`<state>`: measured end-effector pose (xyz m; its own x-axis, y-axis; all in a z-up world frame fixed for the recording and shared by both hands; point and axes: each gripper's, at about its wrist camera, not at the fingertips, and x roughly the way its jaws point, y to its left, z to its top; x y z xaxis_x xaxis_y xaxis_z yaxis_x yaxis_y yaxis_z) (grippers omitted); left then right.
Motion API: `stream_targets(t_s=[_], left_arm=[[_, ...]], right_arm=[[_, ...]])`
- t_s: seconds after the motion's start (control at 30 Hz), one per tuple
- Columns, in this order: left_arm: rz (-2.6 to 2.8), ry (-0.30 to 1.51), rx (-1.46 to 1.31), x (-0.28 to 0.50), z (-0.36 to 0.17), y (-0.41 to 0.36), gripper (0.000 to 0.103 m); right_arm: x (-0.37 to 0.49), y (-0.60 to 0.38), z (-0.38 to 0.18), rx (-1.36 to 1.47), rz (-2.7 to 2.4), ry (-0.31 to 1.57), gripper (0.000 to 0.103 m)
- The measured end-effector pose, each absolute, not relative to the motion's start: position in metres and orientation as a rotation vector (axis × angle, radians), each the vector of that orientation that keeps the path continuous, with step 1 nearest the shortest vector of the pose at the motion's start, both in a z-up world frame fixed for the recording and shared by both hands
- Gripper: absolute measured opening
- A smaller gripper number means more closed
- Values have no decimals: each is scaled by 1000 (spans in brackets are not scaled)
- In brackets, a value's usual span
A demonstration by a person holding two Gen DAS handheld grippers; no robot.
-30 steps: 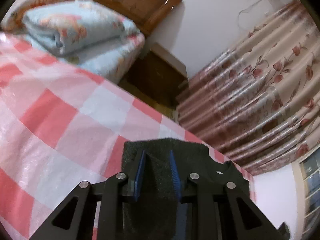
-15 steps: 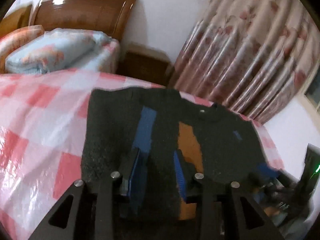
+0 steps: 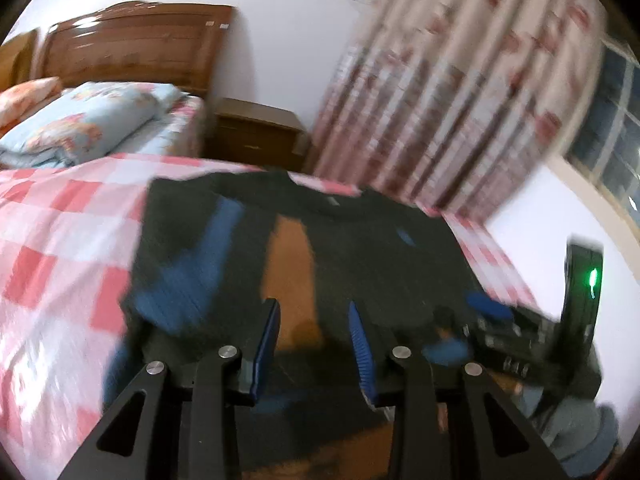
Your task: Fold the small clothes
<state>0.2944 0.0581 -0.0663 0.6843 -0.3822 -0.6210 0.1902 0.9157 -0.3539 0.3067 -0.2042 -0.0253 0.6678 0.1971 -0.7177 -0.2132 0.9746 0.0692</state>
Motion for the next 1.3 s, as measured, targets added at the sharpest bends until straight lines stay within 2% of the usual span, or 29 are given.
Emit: stream_targets(t_s=[0.2, 0.3, 0.47, 0.63, 0.8, 0.93, 1.07, 1.17, 1.23, 1.3], left_arm=[[-340, 822, -281, 270, -92, 71, 37], [-369, 846, -361, 270, -100, 95, 36], [-389, 858, -209, 268, -97, 97, 36], [-408, 867, -264, 270, -97, 116, 36], [-387, 864, -233, 257, -81, 83, 35], [-393, 893, -86, 264, -86, 31, 35], [-395, 882, -95, 263, -90, 43, 35], [-383, 879, -152, 256, -92, 84, 29], [-382, 881, -241, 248, -96, 112, 20], [-377, 882, -286, 250, -99, 120, 16]], right_arm=[[268, -195, -43, -209, 213, 888, 103], [257, -224, -45, -109, 211, 909, 103], [231, -220, -47, -126, 214, 912, 103], [226, -213, -46, -123, 234, 913, 103], [227, -202, -38, -92, 187, 909, 103], [237, -140, -43, -280, 317, 877, 103], [252, -147, -40, -339, 282, 881, 103], [261, -202, -42, -228, 232, 921, 103], [254, -246, -43, -78, 202, 919, 103], [251, -253, -44, -80, 163, 926, 103]])
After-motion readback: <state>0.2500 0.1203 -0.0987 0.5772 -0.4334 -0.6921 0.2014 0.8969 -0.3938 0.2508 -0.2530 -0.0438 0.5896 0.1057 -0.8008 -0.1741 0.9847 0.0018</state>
